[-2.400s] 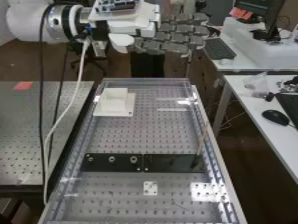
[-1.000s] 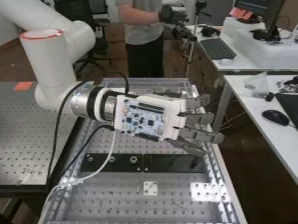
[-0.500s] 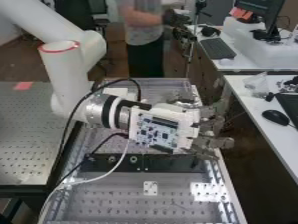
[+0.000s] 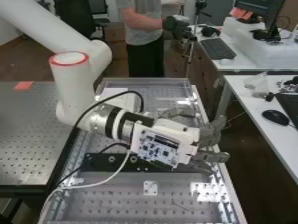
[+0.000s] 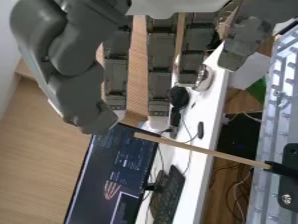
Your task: Grab the chopstick and place it in the clear container
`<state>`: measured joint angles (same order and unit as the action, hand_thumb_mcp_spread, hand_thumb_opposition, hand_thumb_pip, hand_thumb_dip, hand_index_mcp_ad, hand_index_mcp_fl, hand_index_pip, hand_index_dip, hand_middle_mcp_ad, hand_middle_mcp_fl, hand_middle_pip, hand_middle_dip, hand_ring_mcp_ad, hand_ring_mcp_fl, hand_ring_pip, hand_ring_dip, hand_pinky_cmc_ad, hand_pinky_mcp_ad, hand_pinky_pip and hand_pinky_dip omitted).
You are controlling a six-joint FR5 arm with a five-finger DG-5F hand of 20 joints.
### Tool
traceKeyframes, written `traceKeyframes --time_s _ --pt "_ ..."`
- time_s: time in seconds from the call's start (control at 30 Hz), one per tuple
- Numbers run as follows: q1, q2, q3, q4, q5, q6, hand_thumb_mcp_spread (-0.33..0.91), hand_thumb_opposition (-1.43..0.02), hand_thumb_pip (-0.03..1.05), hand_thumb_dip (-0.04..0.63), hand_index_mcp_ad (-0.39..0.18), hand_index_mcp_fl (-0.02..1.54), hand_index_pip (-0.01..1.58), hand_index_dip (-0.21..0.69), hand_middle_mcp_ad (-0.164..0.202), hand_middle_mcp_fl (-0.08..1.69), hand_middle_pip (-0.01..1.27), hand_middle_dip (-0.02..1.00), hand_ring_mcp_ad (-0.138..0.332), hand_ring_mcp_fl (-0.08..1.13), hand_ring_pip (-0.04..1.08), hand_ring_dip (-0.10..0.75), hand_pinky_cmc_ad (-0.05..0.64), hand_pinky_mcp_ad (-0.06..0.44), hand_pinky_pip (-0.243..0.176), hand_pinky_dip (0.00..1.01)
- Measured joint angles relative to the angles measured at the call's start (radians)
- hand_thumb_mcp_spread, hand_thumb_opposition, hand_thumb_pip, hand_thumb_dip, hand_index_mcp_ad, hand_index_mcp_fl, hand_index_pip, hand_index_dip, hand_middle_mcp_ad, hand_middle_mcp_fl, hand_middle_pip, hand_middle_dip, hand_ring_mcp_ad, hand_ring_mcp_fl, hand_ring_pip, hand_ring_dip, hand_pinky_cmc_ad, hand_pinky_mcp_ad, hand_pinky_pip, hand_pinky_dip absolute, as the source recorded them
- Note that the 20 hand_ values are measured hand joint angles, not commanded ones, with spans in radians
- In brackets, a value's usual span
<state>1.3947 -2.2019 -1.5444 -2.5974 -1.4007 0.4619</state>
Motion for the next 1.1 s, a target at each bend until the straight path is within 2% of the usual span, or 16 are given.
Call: traceKeyframes --time_s 0.07,0.57,0.67,0.77,0.87,0.97,1.1 --pt "0.000 -0.006 0.001 -0.002 0.000 0.005 0.37 -0.84 0.74 0.403 -0.218 0.44 0.66 0.243 0.047 0.68 0.18 0.66 0.087 0.25 0.09 0.363 0.405 0.257 -0.087 0.13" --pt "0.010 -0.051 0.018 -0.024 -0.005 0.042 0.39 -0.84 0.74 0.403 -0.218 0.47 0.68 0.243 0.044 0.69 0.21 0.65 0.087 0.28 0.09 0.379 0.401 0.255 -0.082 0.13" --pt "0.010 -0.055 0.022 -0.029 -0.008 0.045 0.41 -0.83 0.70 0.403 -0.218 0.47 0.67 0.243 0.044 0.72 0.21 0.65 0.089 0.28 0.09 0.379 0.401 0.257 -0.082 0.13" --pt "0.009 -0.058 0.028 -0.035 -0.008 0.042 0.41 -0.83 0.70 0.403 -0.218 0.56 0.67 0.243 0.044 0.72 0.21 0.65 0.087 0.30 0.09 0.379 0.405 0.257 -0.082 0.13" --pt "0.010 -0.060 0.033 -0.040 -0.006 0.028 0.41 -0.84 0.66 0.403 -0.218 0.57 0.70 0.243 0.044 0.72 0.22 0.65 0.087 0.30 0.08 0.379 0.401 0.257 -0.082 0.13" --pt "0.011 -0.060 0.036 -0.041 0.000 0.013 0.42 -0.84 0.65 0.368 -0.218 0.57 0.72 0.243 0.047 0.75 0.19 0.67 0.087 0.30 0.08 0.393 0.405 0.257 -0.080 0.13" --pt "0.011 -0.064 0.046 -0.053 0.009 -0.001 0.46 -0.82 0.55 0.339 -0.218 0.59 0.74 0.243 0.044 0.79 0.17 0.68 0.089 0.29 0.09 0.398 0.405 0.253 -0.080 0.13"
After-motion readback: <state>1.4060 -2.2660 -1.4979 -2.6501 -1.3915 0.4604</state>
